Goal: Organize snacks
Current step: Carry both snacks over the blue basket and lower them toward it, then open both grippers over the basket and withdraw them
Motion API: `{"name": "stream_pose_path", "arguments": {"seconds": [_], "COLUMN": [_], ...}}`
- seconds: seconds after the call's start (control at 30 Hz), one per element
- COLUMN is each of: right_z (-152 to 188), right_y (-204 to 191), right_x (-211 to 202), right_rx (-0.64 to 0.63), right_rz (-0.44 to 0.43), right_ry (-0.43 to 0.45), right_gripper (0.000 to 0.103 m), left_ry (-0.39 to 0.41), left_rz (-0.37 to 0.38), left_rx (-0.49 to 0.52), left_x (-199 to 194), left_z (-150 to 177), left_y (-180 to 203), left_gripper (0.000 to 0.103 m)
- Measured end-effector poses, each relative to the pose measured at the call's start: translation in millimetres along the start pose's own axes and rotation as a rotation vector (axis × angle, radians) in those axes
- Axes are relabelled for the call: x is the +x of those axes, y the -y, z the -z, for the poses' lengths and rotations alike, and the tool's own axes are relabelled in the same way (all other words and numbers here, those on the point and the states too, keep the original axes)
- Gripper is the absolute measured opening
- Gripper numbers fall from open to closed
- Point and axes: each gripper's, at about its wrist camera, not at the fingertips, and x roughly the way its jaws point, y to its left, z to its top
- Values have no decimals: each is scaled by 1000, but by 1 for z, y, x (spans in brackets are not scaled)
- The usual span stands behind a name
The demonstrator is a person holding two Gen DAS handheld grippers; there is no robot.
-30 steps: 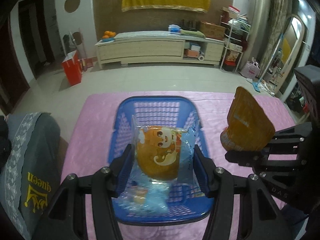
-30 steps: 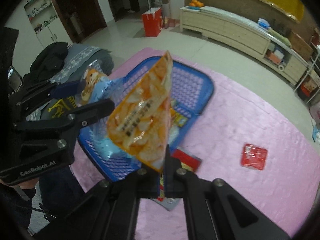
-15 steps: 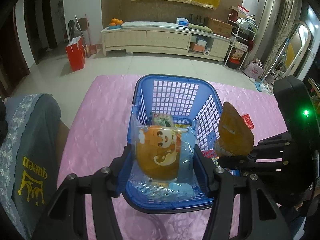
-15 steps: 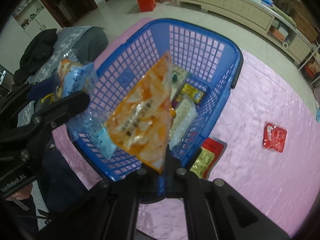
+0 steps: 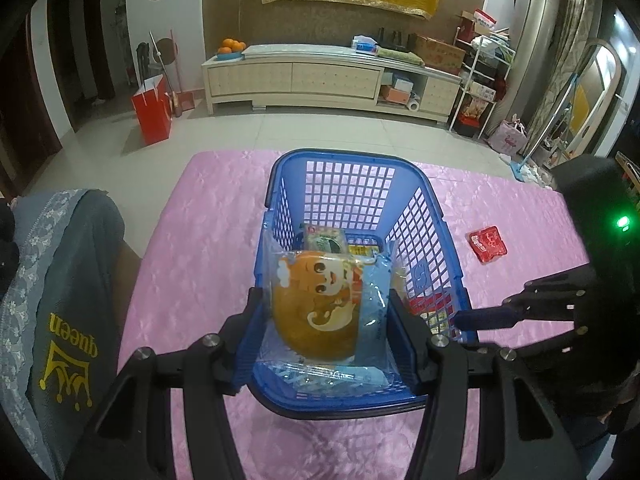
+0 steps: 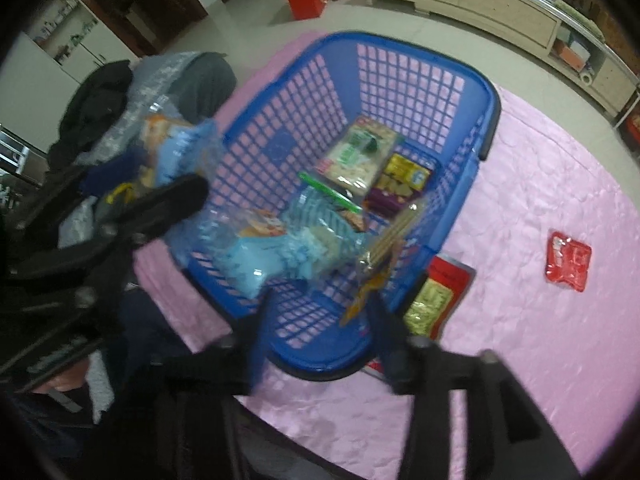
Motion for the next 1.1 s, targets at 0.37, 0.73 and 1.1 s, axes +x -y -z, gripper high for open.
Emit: {"name": "stream_pose_path", "arguments": {"seconds": [0.37, 0.73, 1.1], "right_z": [3, 3, 3], "right_y": [23, 62, 83], "right_x": [-18, -14, -2], "right_rx": [39, 148, 194], "right_rz": [123, 185, 210], "right_ry": [82, 175, 173], "right_gripper": [89, 91, 91], "left_ry": [-1, -59, -120], "left_rz": [11, 52, 85], "left_rx": [23, 52, 53], "left_x": [5, 38, 73], "left_z": [-4, -8, -12], "left_y": [5, 19, 23], "left_gripper": [54, 54, 55]}}
